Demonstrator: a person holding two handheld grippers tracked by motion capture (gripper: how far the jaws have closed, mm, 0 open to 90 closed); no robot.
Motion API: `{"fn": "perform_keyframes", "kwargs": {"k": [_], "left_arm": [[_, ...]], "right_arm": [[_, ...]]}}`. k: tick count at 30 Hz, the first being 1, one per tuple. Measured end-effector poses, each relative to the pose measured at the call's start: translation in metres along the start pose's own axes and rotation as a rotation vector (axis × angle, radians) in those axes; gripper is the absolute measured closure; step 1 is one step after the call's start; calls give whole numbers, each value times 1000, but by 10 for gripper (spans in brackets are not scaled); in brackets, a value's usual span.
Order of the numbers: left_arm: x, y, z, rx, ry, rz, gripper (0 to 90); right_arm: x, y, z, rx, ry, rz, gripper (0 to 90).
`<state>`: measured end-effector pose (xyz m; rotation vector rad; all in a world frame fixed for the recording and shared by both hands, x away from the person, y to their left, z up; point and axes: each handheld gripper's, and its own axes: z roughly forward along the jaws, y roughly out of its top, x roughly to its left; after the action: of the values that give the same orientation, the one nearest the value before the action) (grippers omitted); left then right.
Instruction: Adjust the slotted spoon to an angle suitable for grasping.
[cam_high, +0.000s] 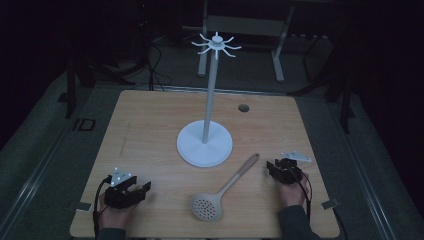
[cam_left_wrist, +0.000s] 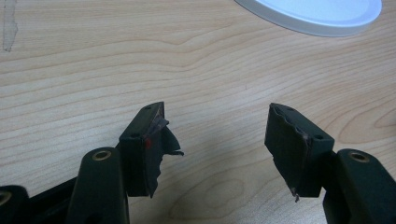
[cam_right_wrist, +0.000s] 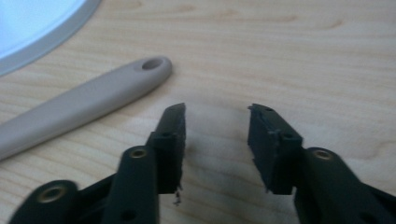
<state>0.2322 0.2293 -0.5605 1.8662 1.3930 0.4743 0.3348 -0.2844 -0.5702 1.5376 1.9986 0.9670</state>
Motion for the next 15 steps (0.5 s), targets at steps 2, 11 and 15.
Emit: {"fn": "perform_keyframes", "kwargs": {"k": [2, 11, 15], "left_arm": [[0, 0, 1, 4, 1, -2, 390], [-1, -1, 1, 4, 1, -1, 390], [0, 0, 2, 3, 1, -4, 391]], "right_arm": [[2, 1, -1, -21, 8, -39, 664], [9, 21, 1, -46, 40, -121, 857], [9, 33, 10, -39, 39, -141, 899]]}}
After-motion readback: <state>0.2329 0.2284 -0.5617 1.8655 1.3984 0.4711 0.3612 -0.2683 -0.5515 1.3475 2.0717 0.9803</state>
